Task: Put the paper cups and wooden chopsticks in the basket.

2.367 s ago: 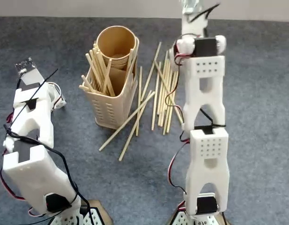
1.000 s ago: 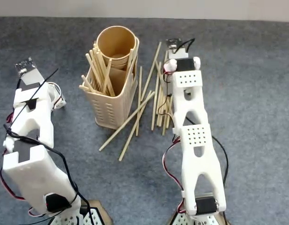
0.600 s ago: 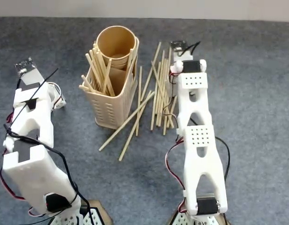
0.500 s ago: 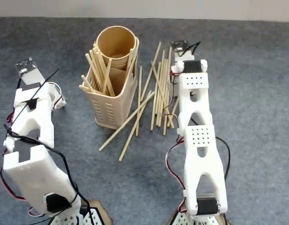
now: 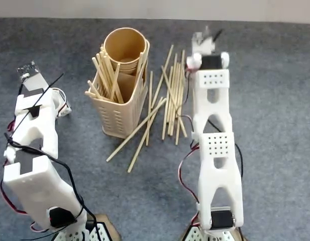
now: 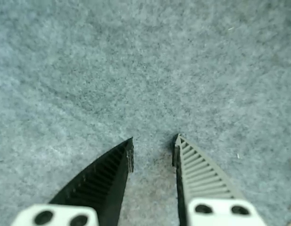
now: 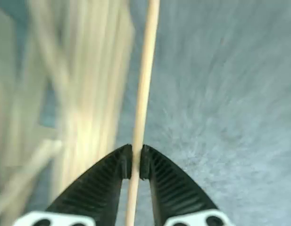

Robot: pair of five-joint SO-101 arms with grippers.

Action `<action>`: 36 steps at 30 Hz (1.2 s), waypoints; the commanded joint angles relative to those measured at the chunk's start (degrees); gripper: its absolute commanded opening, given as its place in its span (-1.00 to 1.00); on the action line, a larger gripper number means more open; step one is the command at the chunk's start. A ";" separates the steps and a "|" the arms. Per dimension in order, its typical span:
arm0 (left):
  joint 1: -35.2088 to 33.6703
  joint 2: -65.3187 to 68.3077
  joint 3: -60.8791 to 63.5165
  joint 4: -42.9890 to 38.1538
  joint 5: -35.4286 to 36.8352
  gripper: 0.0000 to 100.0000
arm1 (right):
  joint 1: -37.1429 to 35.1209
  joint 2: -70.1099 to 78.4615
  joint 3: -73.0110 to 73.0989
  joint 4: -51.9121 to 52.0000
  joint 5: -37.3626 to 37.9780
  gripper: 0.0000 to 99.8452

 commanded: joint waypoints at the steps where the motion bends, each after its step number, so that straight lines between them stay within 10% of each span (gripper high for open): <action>1: 1.89 -0.04 -1.19 -0.26 -0.26 -0.66 | -4.79 -22.64 -4.88 -2.42 -1.14 -0.99; 14: 1.89 0.04 -1.27 -0.53 -0.35 -0.66 | -27.21 -34.77 -4.88 -16.13 -1.67 -0.99; 30: 1.71 0.13 -0.75 -2.37 -0.35 -0.66 | -24.92 -16.13 -5.67 -28.18 -4.75 -0.98; 36: 1.80 0.13 -0.84 -2.37 -0.35 -0.66 | -24.92 -20.79 -5.76 -22.81 -4.13 -0.64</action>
